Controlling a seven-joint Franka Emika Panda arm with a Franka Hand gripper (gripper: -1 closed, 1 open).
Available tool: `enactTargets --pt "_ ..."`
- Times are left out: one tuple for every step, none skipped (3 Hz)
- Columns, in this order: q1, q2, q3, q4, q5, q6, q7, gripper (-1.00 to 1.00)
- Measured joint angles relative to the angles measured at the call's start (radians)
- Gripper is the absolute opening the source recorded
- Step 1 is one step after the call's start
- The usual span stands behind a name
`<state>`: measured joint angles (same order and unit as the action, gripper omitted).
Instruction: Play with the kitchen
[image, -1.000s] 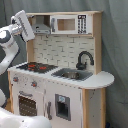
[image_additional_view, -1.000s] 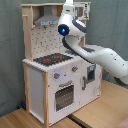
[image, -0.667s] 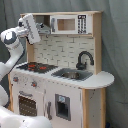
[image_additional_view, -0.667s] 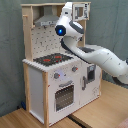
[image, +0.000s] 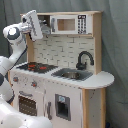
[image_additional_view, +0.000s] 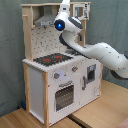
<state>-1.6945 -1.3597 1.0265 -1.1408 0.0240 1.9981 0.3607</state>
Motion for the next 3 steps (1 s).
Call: enactTargets --pt "-0.031 0.031 0.029 0.006 0.000 -0.087 -0.006 -1.00" --pt "-0.039 0.044 0.021 0.003 -0.001 -0.189 -0.027 -1.00" --pt "-0.036 0.058 -0.021 -0.012 -0.002 -0.269 -0.069 -1.00"
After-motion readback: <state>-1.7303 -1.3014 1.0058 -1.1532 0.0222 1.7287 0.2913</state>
